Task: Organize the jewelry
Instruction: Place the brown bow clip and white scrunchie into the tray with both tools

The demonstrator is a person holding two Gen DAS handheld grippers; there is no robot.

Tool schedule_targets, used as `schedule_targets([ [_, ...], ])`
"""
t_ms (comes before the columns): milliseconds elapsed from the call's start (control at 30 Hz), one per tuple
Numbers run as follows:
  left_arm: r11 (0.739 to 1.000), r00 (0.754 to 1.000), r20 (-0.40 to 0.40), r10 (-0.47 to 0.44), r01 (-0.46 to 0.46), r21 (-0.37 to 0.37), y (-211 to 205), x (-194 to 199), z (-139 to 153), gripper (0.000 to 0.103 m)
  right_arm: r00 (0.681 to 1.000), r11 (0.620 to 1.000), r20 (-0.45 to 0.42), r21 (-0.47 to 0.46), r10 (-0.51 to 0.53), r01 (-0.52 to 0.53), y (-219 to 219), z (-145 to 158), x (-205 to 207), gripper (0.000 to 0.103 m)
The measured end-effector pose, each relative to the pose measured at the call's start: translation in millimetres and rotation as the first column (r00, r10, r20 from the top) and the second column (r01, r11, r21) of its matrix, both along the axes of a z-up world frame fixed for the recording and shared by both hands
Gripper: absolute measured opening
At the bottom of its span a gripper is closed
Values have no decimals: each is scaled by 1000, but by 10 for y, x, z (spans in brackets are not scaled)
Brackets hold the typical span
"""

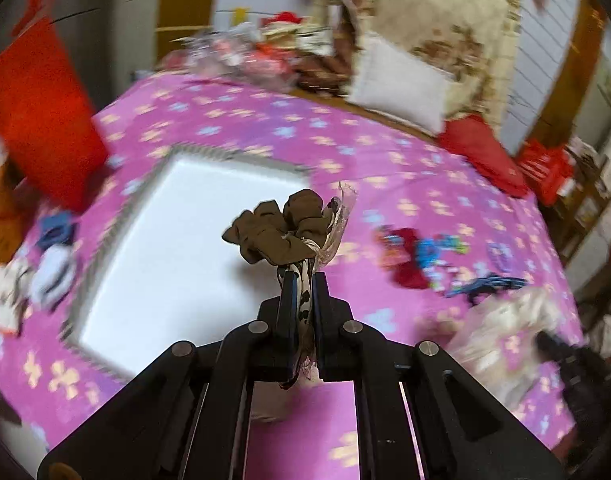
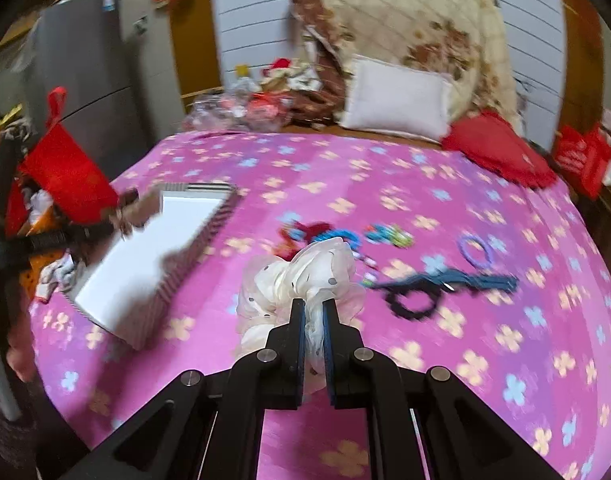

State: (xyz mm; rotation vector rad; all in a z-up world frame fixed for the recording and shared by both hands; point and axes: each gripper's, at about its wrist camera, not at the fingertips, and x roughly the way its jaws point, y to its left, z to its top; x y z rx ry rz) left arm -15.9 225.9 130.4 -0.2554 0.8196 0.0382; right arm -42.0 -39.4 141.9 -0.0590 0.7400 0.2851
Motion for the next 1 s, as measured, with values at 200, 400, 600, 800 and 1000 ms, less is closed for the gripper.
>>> schedule_targets([
  [200,989,989,-40,140,-138,47,575,-219,-298,6,997,997,0,1,83,-83,668,161,243,7],
  [400,973,972,-71,222,-217,80,907,-270,-537,6,991,991,-17,-5,132,-132,1350,225,679,7],
  [600,968,966,-71,250,-246,56,1103,-289,-687,6,986,987,-76,-47,151,-155,2013,54,1314,7],
  [800,973,969,-87,231,-228,36,1117,-214,-825,6,983,984,-129,-108,130,-145,2482,-293,1961,7],
  [1000,974,969,-105,225,-221,52,1134,-181,-915,6,977,987,-194,-119,87,-112,2678,-603,2481,7],
])
